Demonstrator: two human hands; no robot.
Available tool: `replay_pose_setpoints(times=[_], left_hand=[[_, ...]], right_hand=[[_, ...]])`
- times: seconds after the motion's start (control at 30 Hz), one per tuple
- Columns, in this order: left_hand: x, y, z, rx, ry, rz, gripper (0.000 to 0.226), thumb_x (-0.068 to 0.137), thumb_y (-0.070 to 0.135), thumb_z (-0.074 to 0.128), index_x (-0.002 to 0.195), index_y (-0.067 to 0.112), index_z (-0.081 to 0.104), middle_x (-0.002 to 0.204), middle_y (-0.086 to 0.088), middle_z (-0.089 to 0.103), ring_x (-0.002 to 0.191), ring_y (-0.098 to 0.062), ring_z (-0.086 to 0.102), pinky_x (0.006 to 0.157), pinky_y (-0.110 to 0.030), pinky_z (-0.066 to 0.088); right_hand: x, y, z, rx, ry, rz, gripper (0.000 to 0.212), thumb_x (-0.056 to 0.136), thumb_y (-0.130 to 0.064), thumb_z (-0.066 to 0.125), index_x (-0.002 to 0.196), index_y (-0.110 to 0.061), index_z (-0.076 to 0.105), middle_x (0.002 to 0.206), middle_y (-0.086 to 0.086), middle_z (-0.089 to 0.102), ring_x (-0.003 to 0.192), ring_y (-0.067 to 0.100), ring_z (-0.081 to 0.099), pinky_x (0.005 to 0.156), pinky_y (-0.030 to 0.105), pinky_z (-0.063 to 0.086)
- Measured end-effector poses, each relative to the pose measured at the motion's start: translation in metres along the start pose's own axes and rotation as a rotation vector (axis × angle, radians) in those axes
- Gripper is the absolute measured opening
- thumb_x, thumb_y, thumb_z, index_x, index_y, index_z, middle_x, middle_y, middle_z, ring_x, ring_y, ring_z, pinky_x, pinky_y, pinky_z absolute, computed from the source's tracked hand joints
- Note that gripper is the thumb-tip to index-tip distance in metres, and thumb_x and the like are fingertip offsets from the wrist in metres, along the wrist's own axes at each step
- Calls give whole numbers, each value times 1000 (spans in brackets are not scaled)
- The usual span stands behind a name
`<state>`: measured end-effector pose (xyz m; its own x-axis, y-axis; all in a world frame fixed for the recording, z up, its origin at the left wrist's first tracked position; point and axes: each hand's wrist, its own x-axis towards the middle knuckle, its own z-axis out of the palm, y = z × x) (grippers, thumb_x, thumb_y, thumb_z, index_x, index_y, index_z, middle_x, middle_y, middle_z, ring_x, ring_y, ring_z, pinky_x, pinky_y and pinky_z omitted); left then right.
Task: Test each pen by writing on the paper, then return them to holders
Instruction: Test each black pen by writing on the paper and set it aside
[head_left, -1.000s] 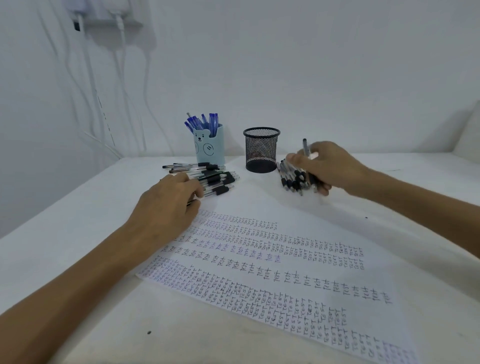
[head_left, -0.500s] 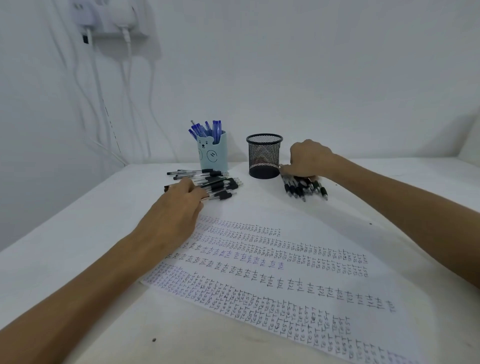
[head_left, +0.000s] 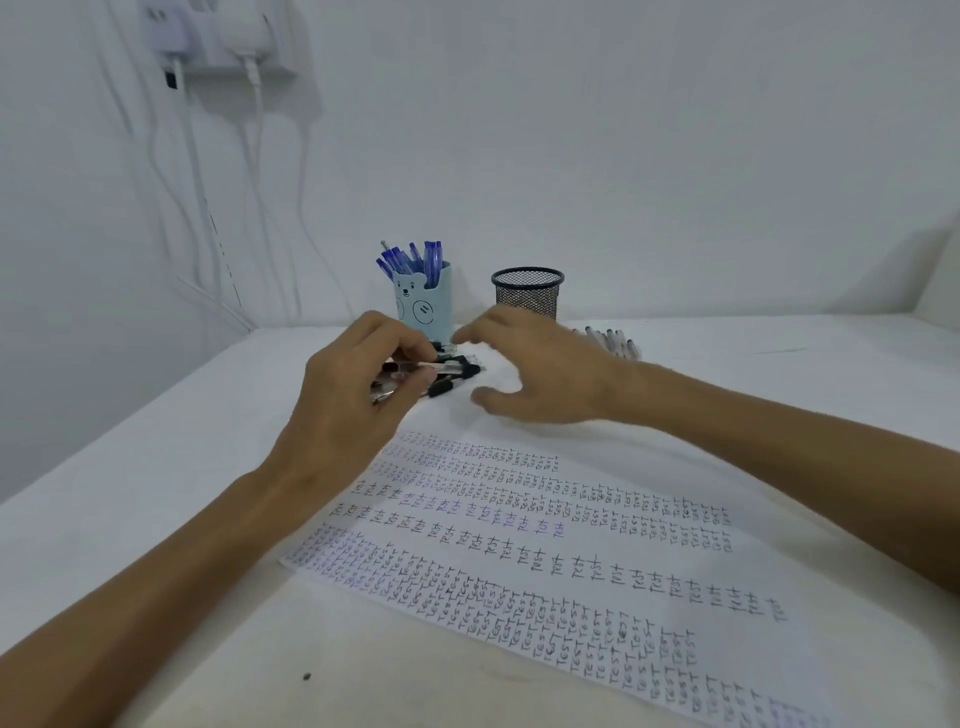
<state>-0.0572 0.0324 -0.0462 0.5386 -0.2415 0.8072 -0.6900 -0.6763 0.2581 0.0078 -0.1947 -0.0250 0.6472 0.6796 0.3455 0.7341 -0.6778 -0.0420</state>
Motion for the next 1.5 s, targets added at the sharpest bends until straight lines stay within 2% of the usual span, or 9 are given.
replay_pose_setpoints(times=[0.23,0.33,0.5,0.87,1.0,1.1,1.2,1.37,1.5], left_hand=[[-3,7,2,-125,11,-62,26,91,10,77,112,10,62,104,4,68,100,-3,68,85,-10,54],[-5,6,2,-172,-27,-80,23,95,21,71,115,13,61,107,7,68,103,-9,70,85,-14,56],[-8,5,0,-190,-118,-46,31,98,35,54,117,12,61,112,6,67,109,-16,67,92,-27,58],[-12,18,2,-82,-657,165,28,102,49,59,125,35,66,144,24,53,133,1,52,108,-40,47],[-13,23,4,-102,-806,190,36,99,54,63,134,42,61,151,26,45,140,1,45,114,-37,41],[-14,23,4,-120,-814,182,38,98,52,66,134,41,61,149,24,47,139,1,46,114,-35,41],[-14,24,3,-125,-818,176,38,98,51,66,135,40,62,148,23,48,139,0,46,114,-32,40],[-14,23,4,-126,-820,168,38,98,49,68,134,39,63,148,22,50,138,0,47,113,-29,40],[-13,23,4,-125,-826,163,38,98,51,67,134,41,62,149,24,48,139,1,46,114,-29,40]], right_hand=[[2,-15,29,110,93,-94,20,106,-28,37,103,-14,51,93,1,62,80,19,57,73,43,48],[-4,-17,20,110,191,-44,42,103,-51,43,81,-16,48,74,-6,51,66,12,45,63,31,37],[-13,-11,14,83,237,-9,73,88,-78,48,60,-11,39,56,5,41,55,22,34,57,33,32],[-50,18,13,202,369,85,34,105,-39,53,82,-14,51,71,-8,48,62,11,44,58,29,38],[-61,18,14,224,438,220,49,107,-52,31,89,-25,67,93,-11,56,94,8,59,80,32,47],[-65,8,9,507,418,351,53,108,-50,33,93,-19,73,67,2,65,62,11,64,65,33,52],[-68,0,5,935,329,450,51,106,-46,44,96,-5,71,74,14,74,60,30,70,48,32,48],[-80,2,5,1034,186,444,17,99,-16,64,86,-5,64,72,14,69,53,23,57,40,25,34],[-84,0,1,1042,83,419,17,96,-7,62,91,9,62,70,17,68,51,21,53,42,24,35]])
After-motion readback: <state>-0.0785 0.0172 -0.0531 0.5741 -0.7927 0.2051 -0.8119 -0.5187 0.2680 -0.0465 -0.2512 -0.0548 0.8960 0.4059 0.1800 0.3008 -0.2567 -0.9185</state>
